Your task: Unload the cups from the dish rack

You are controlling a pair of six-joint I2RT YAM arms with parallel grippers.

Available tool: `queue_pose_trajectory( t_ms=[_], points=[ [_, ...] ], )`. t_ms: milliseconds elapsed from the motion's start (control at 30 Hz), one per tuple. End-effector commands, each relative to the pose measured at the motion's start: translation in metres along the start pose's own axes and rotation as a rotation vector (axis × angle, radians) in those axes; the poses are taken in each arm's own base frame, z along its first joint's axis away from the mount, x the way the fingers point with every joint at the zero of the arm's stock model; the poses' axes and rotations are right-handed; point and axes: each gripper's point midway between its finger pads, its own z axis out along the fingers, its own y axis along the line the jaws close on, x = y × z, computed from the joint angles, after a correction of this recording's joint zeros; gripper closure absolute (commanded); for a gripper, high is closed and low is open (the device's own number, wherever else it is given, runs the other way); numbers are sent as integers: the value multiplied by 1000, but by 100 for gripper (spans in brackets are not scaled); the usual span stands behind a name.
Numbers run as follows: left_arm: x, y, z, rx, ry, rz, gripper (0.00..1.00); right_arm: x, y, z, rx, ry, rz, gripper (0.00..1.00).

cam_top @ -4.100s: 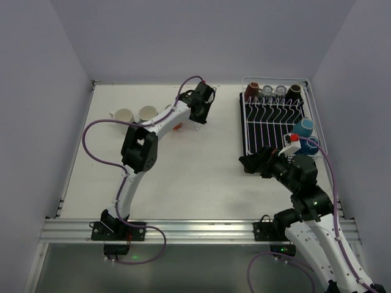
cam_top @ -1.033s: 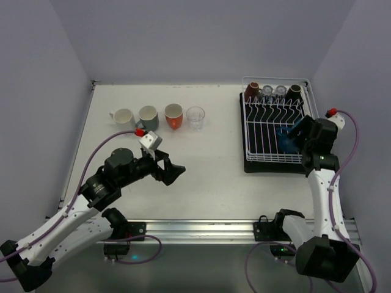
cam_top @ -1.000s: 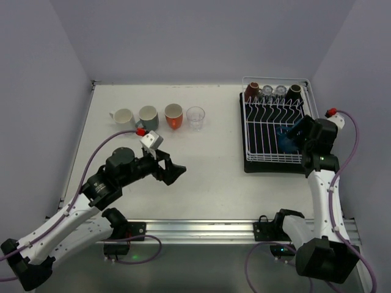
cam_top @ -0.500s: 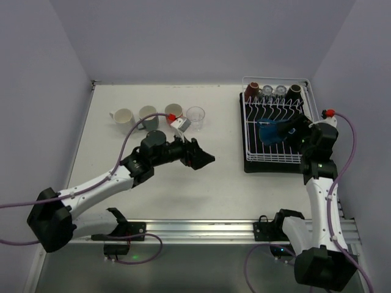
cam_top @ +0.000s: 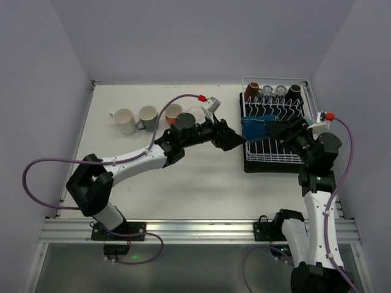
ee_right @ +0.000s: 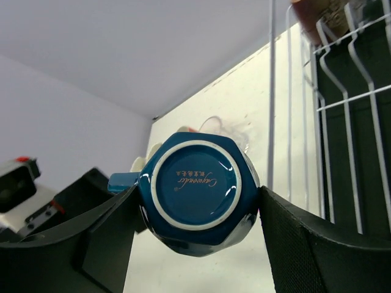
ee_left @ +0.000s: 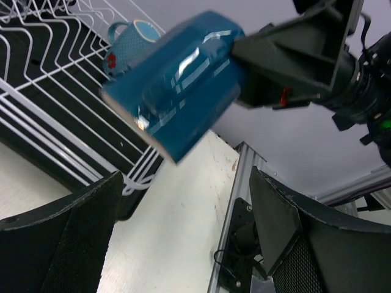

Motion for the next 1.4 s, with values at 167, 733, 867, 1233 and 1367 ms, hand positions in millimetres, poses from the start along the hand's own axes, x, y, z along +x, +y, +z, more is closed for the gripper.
queue_pose_trajectory(
  t_ms=[167,733,867,1233,1367],
  points=[
    [-37,-21,23,101,-117,14,15,20,56,-12,-322,117,83,73],
    [-66,-34,-28,16,-285,55,100,83,54,-4,-337,266,169,3],
    [-52,-2,-52,-190,-217,93,100,93,42,-9,-308,262,153,1],
    [8,137,-203,-948,107,74,100,94,25,-37,-209,220,-68,1],
    [13,185,-267,-1149,80,-26,100,98,24,-42,-219,234,-97,1]
  ],
)
